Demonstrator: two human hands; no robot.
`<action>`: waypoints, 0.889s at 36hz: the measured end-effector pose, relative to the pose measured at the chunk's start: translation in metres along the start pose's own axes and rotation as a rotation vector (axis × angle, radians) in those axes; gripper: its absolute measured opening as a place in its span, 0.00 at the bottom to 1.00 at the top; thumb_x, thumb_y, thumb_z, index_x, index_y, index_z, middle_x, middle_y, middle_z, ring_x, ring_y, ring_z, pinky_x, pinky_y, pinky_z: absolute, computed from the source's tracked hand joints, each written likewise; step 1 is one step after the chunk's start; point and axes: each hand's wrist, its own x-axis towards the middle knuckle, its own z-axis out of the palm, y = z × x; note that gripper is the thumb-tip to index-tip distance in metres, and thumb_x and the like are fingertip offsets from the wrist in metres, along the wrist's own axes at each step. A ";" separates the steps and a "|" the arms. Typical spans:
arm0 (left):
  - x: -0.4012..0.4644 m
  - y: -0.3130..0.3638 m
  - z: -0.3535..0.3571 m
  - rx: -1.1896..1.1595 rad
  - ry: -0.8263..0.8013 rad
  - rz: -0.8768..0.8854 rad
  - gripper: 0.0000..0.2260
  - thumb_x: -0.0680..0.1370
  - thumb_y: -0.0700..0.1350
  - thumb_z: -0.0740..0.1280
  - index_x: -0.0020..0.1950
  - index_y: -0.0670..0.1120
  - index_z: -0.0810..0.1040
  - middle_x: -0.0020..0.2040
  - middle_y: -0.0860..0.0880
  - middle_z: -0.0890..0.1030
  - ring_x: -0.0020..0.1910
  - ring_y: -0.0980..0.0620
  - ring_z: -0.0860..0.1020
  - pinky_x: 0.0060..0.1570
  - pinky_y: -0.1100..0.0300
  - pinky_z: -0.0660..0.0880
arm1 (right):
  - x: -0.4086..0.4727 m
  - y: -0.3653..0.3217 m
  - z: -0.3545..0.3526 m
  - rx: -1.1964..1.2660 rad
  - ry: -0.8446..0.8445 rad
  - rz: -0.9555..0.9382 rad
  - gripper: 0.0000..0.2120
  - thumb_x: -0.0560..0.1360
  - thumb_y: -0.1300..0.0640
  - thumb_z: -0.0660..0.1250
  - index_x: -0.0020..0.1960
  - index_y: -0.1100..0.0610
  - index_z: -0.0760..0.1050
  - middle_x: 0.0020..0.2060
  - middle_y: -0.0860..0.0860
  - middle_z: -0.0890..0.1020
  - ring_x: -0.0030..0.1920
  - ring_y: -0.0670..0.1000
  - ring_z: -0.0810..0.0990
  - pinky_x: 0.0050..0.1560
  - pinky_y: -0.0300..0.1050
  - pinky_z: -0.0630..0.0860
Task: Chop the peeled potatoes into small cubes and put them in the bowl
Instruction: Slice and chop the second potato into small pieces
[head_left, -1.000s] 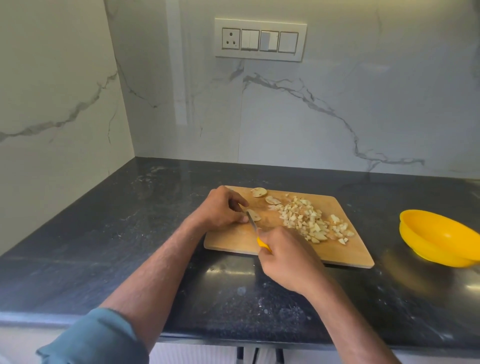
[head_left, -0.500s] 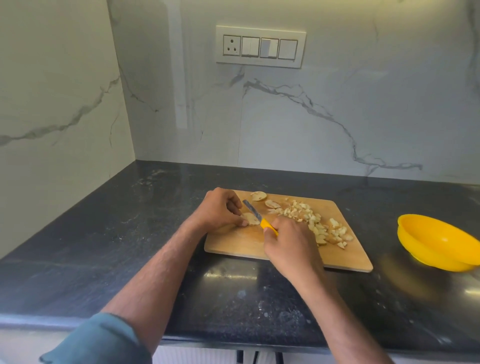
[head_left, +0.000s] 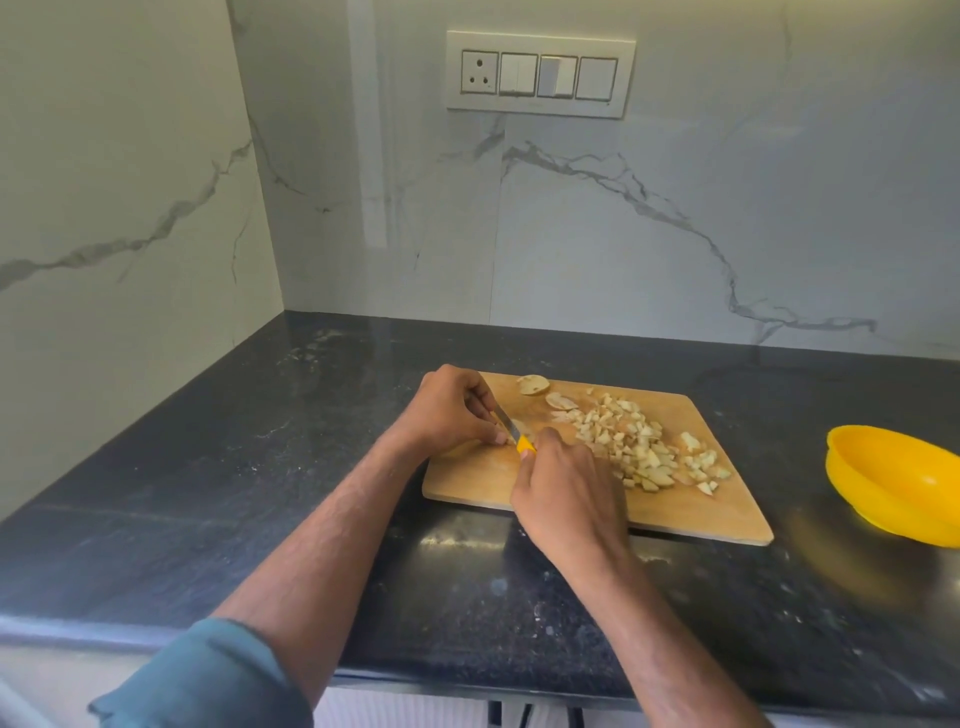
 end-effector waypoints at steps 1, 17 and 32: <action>0.000 0.000 0.000 0.001 0.002 0.001 0.15 0.64 0.37 0.84 0.45 0.44 0.82 0.36 0.47 0.86 0.38 0.54 0.85 0.50 0.51 0.84 | 0.000 -0.001 0.000 0.001 -0.009 -0.002 0.09 0.83 0.52 0.56 0.56 0.55 0.73 0.32 0.46 0.72 0.32 0.49 0.75 0.29 0.42 0.67; 0.002 -0.007 0.001 -0.044 -0.037 -0.008 0.14 0.66 0.37 0.83 0.48 0.42 0.85 0.37 0.48 0.87 0.40 0.54 0.86 0.56 0.53 0.82 | 0.000 -0.006 -0.003 0.000 -0.085 -0.010 0.08 0.83 0.54 0.56 0.56 0.55 0.73 0.39 0.50 0.77 0.39 0.52 0.76 0.36 0.47 0.69; 0.004 -0.005 0.002 0.093 -0.126 0.037 0.13 0.73 0.43 0.79 0.57 0.51 0.87 0.44 0.54 0.84 0.46 0.57 0.81 0.49 0.66 0.76 | -0.040 0.019 -0.040 0.047 -0.135 0.014 0.11 0.82 0.55 0.57 0.43 0.54 0.73 0.33 0.47 0.75 0.32 0.45 0.74 0.28 0.39 0.64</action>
